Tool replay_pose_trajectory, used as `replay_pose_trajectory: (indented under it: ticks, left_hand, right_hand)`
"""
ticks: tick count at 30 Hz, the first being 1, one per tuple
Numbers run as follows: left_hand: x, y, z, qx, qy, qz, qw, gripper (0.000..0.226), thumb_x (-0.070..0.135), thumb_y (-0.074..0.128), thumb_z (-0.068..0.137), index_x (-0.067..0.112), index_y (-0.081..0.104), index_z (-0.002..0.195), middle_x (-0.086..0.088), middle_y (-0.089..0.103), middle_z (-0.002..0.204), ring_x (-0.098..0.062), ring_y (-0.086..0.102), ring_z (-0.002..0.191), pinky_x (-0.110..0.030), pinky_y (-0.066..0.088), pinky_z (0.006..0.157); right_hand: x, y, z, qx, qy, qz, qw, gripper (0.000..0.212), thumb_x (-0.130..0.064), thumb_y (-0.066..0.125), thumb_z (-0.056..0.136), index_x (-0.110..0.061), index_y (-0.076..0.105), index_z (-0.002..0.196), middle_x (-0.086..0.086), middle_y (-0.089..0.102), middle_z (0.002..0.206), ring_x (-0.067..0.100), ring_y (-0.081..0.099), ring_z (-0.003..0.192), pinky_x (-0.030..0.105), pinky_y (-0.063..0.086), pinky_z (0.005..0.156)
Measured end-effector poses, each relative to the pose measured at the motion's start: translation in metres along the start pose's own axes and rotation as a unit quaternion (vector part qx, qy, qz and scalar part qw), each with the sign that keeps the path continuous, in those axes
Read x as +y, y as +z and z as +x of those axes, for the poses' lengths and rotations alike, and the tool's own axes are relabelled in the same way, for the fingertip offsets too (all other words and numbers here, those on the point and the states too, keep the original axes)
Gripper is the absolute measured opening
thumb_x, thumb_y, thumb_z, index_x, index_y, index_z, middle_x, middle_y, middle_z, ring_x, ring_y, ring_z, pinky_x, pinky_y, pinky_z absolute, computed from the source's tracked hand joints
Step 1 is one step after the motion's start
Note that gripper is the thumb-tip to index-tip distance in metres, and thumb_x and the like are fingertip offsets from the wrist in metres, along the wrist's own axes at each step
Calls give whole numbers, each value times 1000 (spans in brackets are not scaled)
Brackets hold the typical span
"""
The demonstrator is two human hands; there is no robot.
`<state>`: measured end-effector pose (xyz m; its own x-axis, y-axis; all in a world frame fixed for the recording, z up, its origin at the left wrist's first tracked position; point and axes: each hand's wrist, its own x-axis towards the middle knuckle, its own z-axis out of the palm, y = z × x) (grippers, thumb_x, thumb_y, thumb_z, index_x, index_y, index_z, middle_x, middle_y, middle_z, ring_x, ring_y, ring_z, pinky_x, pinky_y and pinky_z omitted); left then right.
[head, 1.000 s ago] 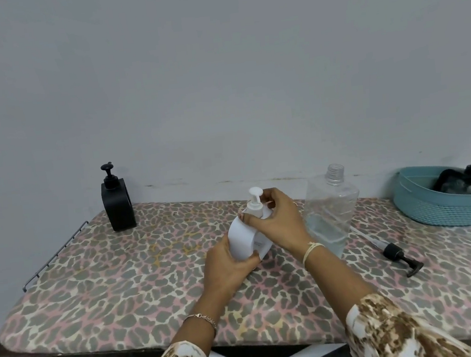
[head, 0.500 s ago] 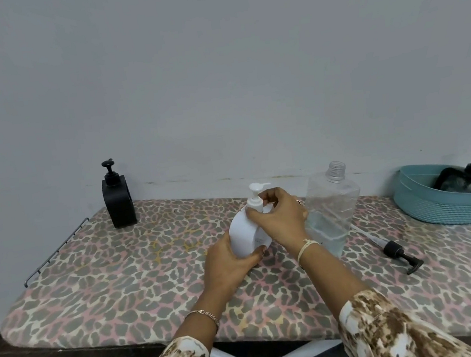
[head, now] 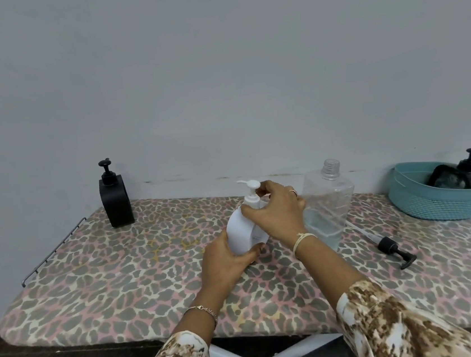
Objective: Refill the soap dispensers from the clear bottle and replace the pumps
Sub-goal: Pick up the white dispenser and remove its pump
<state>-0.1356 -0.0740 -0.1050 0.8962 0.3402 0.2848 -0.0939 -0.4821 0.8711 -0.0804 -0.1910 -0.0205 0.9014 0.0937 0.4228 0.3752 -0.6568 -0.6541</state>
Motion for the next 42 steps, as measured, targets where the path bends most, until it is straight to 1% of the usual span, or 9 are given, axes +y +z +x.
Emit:
replay_pose_trajectory:
  ticks: [2,4,10,19,23,26,36,40,42]
  left_hand:
    - [-2,1,1,-1,1,1,1000,59,56,82,63,31,57,110,13,67,101,-2,63,87,-22,53,72]
    - [-2,1,0,-1,4,4,1000,67,60,80,62,30,58,117,13,67,105,-6,64,91,-28,55,76]
    - [0,0,-1,-2,2,-6,1000,60,59,72,69,34,57,121,13,68,106,-5,64,91,-32,57,77]
    - [-1,-1,-3,-2,-3,-2,1000,64,55,74,71,29,56,126,8,67,112,-12,64,97,-37,57,80]
    - [-2,-1,-5,-9,-6,-4,1000,66,54,76,71,24,57,127,4,67,117,-16,64,100,-39,56,83]
    - [-2,-1,-5,-10,-10,-2,1000,65,53,77,72,21,57,125,0,67,117,-19,64,101,-39,56,83]
    - [-2,0,-6,-2,10,9,1000,66,47,77,75,16,55,129,-6,66,119,-25,63,103,-38,54,82]
    - [-1,1,-6,2,17,14,1000,64,46,78,74,16,56,127,-6,66,117,-24,63,102,-31,50,77]
    - [-1,1,-6,2,14,17,1000,64,46,78,74,16,56,126,-6,66,117,-23,63,101,-30,50,76]
  right_hand:
    - [3,0,3,-3,-3,2,1000,33,-53,70,72,-29,65,95,-16,63,92,9,50,92,32,38,87]
    - [4,-2,4,-11,-15,31,999,27,-45,72,74,-23,69,88,-11,67,85,14,60,86,29,45,74]
    - [-3,-18,2,-19,-26,80,996,15,-26,72,76,-18,67,88,-13,62,73,2,55,65,16,37,57]
    - [-20,-66,-5,68,-17,211,975,21,-18,70,76,-17,63,96,-8,64,79,1,56,63,21,48,62]
    - [-7,-89,-22,110,7,297,948,22,-13,68,81,-19,63,102,-4,65,85,4,59,70,17,49,64]
    - [12,-103,-37,139,35,325,935,22,-15,69,82,-16,62,103,-3,67,91,7,64,80,24,54,73]
    - [110,-125,-96,87,150,299,938,26,-11,67,87,-17,57,110,9,63,98,18,60,81,38,55,79]
    - [144,-130,-103,122,188,250,942,17,-12,70,81,-13,60,95,12,65,88,20,60,74,42,54,73]
    - [153,-129,-102,152,201,241,937,16,-11,71,80,-10,60,90,8,64,81,18,59,70,36,52,64]
